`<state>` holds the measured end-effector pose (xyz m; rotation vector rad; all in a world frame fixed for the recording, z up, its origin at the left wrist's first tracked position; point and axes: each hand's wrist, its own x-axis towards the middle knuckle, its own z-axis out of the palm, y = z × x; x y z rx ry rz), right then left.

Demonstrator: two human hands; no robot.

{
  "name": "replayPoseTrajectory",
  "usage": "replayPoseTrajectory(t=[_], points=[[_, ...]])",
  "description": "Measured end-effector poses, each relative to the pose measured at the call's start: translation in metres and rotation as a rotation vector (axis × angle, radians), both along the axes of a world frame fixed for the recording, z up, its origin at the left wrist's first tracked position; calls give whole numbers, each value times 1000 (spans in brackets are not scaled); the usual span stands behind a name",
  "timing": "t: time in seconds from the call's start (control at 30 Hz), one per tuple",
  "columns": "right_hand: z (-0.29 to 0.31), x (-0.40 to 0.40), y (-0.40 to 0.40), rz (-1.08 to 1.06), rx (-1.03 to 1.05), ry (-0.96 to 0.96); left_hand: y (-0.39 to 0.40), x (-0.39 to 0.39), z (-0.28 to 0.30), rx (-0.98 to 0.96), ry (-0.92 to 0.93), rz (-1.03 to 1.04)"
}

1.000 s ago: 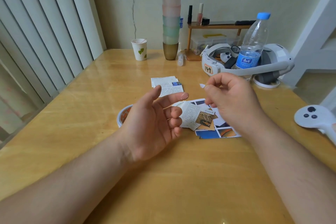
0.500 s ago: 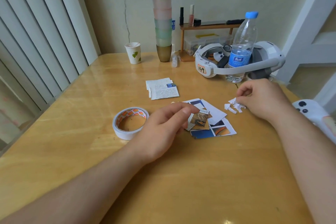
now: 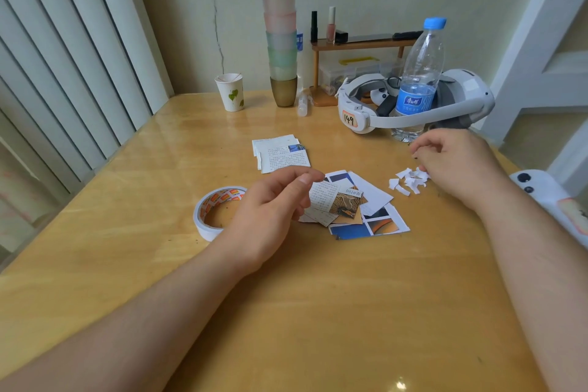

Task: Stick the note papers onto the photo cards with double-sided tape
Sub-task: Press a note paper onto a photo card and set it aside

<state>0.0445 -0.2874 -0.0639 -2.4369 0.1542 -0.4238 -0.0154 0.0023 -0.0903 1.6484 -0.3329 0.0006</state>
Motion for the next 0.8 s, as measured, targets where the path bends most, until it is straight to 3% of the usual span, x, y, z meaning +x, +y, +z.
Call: replayPoseTrajectory(t=[0.67, 0.8], points=[[-1, 3, 0, -57, 146, 67, 1, -1, 0, 28, -22, -15], [-2, 0, 5, 31, 147, -2, 2, -1, 0, 38, -19, -16]])
